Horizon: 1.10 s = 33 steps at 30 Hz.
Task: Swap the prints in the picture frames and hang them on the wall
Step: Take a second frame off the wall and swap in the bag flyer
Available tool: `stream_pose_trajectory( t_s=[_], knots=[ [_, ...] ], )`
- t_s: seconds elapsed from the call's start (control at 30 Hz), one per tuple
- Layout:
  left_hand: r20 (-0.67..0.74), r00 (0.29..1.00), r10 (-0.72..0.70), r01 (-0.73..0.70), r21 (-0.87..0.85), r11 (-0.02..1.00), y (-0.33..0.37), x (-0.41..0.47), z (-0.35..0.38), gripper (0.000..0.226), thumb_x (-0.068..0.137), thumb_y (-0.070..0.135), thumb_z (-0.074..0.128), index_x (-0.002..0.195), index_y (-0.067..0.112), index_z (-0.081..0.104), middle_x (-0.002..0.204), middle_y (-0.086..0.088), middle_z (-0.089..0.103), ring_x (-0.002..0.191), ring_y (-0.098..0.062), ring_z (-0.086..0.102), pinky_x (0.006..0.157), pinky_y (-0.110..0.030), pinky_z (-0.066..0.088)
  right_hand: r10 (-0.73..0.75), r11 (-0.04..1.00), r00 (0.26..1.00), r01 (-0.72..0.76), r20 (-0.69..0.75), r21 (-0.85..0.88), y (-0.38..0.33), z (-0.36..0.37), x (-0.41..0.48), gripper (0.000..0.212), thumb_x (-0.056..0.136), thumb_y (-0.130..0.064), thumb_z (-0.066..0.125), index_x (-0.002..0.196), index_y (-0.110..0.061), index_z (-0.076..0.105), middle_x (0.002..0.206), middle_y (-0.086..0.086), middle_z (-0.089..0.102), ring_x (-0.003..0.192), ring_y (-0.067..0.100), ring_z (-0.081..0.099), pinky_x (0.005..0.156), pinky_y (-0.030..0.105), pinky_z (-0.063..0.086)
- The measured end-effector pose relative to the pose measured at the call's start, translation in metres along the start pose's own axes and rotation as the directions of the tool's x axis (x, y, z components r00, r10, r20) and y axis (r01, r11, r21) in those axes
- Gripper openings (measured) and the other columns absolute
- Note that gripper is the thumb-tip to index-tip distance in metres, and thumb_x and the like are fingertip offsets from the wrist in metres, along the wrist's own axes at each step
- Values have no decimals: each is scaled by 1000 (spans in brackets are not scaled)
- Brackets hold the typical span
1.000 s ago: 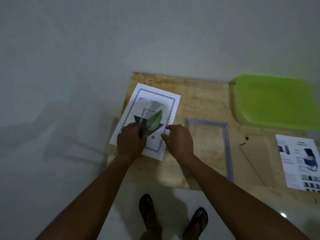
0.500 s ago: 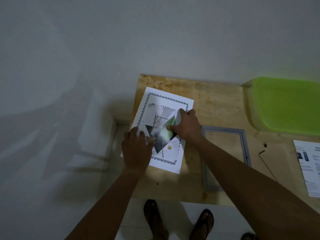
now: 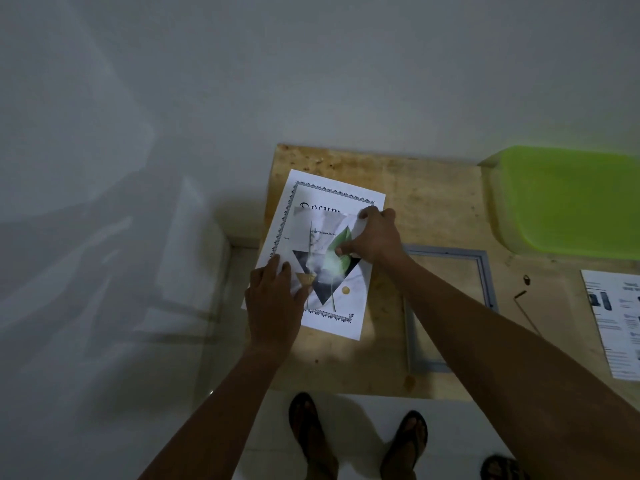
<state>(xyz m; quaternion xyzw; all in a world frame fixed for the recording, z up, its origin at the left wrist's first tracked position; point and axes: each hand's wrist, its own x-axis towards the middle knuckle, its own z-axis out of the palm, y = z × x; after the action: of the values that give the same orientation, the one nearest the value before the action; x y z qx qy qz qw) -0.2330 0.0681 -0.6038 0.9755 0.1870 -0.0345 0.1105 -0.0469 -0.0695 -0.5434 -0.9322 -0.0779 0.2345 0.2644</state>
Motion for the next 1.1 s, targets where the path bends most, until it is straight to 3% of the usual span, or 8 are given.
stream_pose_trajectory(
  t_s=[0.17, 0.3, 0.43, 0.57, 0.67, 0.83, 0.93, 1.1],
  knots=[
    [-79, 992, -99, 86, -153, 984, 6, -3, -6, 70, 93, 65, 32, 132, 11, 54, 148, -6, 48, 135, -25, 41, 106, -37, 44, 3, 994, 997, 6, -79, 105, 7, 5, 10, 41, 69, -26, 92, 98, -19, 63, 114, 7, 56, 71, 10, 54, 65, 25, 40],
    [-99, 984, -148, 115, -280, 953, 6, -3, -8, 57, 86, 47, 69, 125, 6, 59, 141, -11, 55, 127, -31, 49, 100, -45, 51, 59, 934, 990, -9, -131, 356, 9, 7, 3, 46, 73, -9, 85, 104, -21, 53, 94, 0, 63, 77, 16, 61, 62, 28, 48],
    [-117, 983, -140, 98, -313, 945, 12, -5, -17, 58, 84, 42, 73, 128, 7, 58, 140, -15, 55, 130, -34, 50, 105, -50, 46, 175, 817, 977, -73, -125, 571, 10, -1, -12, 53, 70, -3, 85, 111, -23, 58, 99, 13, 70, 81, 30, 71, 74, 46, 61],
    [-159, 987, -22, -61, -498, 865, 58, -17, -62, 44, 84, 45, 72, 121, 22, 63, 122, 1, 65, 116, -17, 58, 99, -37, 52, 228, 670, 973, -120, -48, 733, 15, -31, -46, 22, 76, 3, 78, 97, -1, 73, 88, 18, 76, 81, 35, 75, 76, 56, 61],
    [-76, 984, 159, -172, -615, 769, 114, -29, -97, 41, 80, 54, 73, 109, 27, 63, 98, 17, 63, 91, 1, 61, 73, -13, 50, 236, 617, 971, -126, -30, 777, 22, -66, -79, 14, 80, 5, 73, 94, 5, 72, 90, 28, 74, 76, 38, 73, 76, 46, 62],
    [-99, 971, 217, -227, -665, 712, 180, -32, -106, 33, 84, 22, 75, 116, 18, 71, 103, 0, 75, 85, -8, 68, 70, -13, 54, 237, 615, 968, -86, -80, 784, 51, -126, -113, 13, 82, 1, 72, 91, -5, 65, 84, 24, 68, 69, 29, 64, 68, 47, 61],
    [-103, 979, 177, -202, -639, 742, 209, -25, -104, 19, 88, 15, 67, 105, 9, 75, 92, -9, 75, 76, -17, 68, 58, -16, 40, 189, 564, 982, -86, -27, 821, 77, -155, -123, 27, 82, -31, 82, 96, -13, 66, 91, 8, 69, 70, 23, 66, 62, 31, 57],
    [269, 963, 30, 254, -937, 240, 236, -23, -93, 20, 91, 16, 69, 110, 14, 72, 103, 4, 74, 91, -5, 69, 84, -25, 55, 379, 657, 921, -195, -96, 728, 145, -159, -127, 33, 87, -43, 74, 83, -12, 65, 78, 2, 63, 72, 22, 58, 65, 31, 46]
  ],
)
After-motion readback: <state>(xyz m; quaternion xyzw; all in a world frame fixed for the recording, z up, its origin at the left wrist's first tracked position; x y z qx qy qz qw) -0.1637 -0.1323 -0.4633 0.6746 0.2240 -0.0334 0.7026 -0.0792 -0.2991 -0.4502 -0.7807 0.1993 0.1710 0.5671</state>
